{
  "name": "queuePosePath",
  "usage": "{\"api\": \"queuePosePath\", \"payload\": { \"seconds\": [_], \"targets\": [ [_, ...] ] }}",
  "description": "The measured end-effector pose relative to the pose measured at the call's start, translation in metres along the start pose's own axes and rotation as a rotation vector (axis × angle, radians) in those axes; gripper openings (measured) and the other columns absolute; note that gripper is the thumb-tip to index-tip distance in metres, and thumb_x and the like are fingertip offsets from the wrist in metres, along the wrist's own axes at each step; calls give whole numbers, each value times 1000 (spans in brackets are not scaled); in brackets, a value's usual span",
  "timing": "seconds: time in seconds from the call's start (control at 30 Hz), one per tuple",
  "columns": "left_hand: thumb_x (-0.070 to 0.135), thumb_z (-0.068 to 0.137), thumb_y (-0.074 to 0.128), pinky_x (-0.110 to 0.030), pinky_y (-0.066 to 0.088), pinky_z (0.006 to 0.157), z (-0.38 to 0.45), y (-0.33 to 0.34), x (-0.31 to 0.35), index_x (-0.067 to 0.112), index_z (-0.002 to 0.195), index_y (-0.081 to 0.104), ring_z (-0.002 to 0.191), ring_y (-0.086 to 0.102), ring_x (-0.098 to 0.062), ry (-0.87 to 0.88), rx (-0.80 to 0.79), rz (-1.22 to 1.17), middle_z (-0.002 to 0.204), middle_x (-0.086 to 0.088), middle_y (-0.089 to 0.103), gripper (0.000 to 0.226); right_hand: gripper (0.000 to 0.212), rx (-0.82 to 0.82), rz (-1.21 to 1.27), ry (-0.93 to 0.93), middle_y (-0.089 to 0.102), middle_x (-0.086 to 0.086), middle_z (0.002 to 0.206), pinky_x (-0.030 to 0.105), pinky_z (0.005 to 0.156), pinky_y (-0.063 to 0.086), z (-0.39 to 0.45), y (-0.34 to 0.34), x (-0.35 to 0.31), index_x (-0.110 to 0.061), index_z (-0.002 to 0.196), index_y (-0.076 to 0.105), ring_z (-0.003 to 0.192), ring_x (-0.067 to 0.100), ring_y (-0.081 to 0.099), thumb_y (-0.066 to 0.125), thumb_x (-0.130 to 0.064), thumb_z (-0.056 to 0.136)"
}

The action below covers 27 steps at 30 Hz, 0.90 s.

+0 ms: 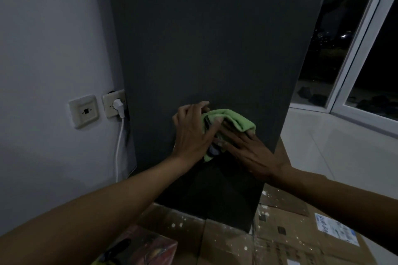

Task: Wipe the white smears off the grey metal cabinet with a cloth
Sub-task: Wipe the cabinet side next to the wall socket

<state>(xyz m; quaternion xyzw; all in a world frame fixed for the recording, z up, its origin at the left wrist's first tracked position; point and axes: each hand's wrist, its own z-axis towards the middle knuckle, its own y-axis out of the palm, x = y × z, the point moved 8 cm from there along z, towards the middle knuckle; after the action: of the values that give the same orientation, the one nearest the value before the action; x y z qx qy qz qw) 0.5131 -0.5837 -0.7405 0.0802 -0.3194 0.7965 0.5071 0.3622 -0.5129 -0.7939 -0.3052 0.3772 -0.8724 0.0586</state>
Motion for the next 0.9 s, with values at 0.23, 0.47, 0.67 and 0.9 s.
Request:
{"api": "queuePosePath", "payload": {
  "seconds": [0.23, 0.47, 0.67, 0.9],
  "targets": [
    [63, 92, 62, -32, 28, 92, -10, 14, 14, 30, 113, 69, 112, 48, -16, 163, -31, 100, 109, 11, 60, 40, 70, -77, -62, -47, 48, 18, 160, 51, 113, 46, -10, 14, -7, -13, 151, 56, 147, 37, 37, 77, -34, 88],
    [38, 97, 72, -39, 33, 94, -10, 11, 14, 26, 113, 73, 110, 54, -21, 161, -19, 98, 109, 6, 63, 21, 57, -11, -119, -51, 43, 15, 164, 47, 111, 43, -12, 9, -13, -11, 155, 52, 146, 35, 50, 48, -33, 102],
    [35, 100, 68, -37, 31, 94, 0, 8, 17, 27, 108, 72, 110, 55, -19, 146, 50, 73, 109, 11, 67, 12, 63, 33, -64, 33, 29, 15, 171, 49, 116, 42, -4, 19, -7, -9, 161, 40, 156, 33, 36, 51, -32, 103],
    [41, 94, 75, -32, 30, 93, -5, 8, 10, 27, 112, 72, 106, 57, -18, 229, 49, 109, 107, 11, 66, 23, 62, 46, -117, 16, 37, 13, 166, 48, 109, 37, -6, 28, -9, -11, 155, 49, 149, 32, 41, 58, -38, 99]
  ]
}}
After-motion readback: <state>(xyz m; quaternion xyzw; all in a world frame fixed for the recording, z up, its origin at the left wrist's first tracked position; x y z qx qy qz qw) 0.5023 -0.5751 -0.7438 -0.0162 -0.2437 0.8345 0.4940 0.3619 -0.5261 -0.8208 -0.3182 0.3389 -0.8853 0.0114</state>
